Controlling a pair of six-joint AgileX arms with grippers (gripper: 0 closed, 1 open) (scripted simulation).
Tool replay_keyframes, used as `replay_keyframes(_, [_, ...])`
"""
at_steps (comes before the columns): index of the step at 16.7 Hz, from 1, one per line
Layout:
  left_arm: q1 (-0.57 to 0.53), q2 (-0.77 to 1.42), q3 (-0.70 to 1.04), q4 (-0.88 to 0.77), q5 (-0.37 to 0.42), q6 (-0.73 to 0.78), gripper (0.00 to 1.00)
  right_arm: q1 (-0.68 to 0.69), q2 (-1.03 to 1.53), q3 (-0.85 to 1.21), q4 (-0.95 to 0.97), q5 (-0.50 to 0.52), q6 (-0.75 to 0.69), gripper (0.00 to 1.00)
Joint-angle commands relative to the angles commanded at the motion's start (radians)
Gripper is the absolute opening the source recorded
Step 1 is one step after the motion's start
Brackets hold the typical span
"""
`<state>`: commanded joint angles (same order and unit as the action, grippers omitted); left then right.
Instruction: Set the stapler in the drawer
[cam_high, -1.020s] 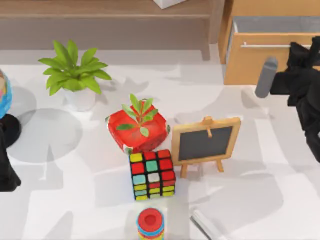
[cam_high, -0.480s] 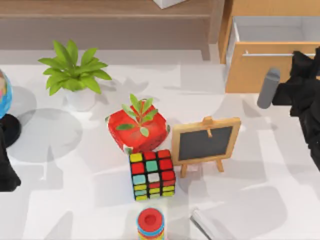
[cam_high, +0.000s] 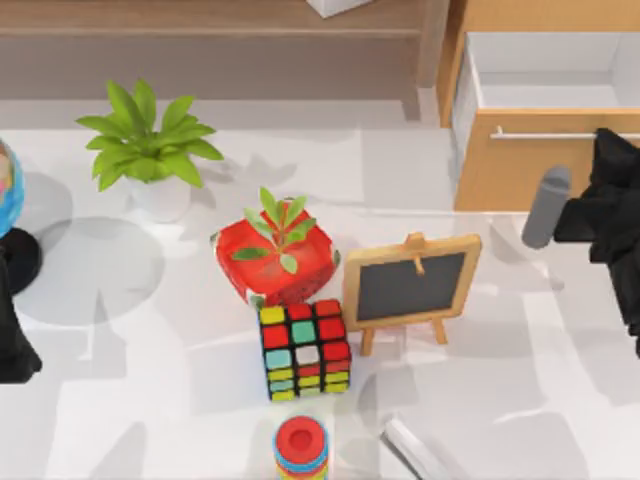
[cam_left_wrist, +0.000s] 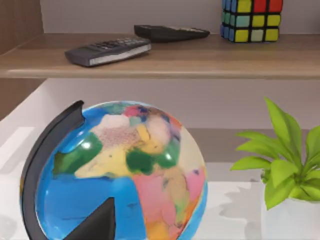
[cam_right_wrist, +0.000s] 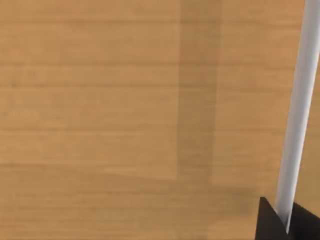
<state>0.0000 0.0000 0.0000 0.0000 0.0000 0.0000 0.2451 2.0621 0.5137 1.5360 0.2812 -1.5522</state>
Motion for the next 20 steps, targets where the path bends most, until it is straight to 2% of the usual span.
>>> replay_keyframes(5, [0.000,0.000,0.000,0.000,0.000,0.000,1.00,0.002,-0.002,-0.012,0.011,0.004,0.002,0.00])
replay_keyframes(12, [0.000,0.000,0.000,0.000,0.000,0.000,1.00,0.064,-0.059,-0.227,0.162,0.066,0.003,0.00])
replay_keyframes(17, [0.000,0.000,0.000,0.000,0.000,0.000,1.00,0.069,-0.064,-0.242,0.176,0.071,0.001,0.00])
replay_keyframes(20, [0.000,0.000,0.000,0.000,0.000,0.000,1.00,0.069,-0.064,-0.242,0.176,0.071,0.001,0.23])
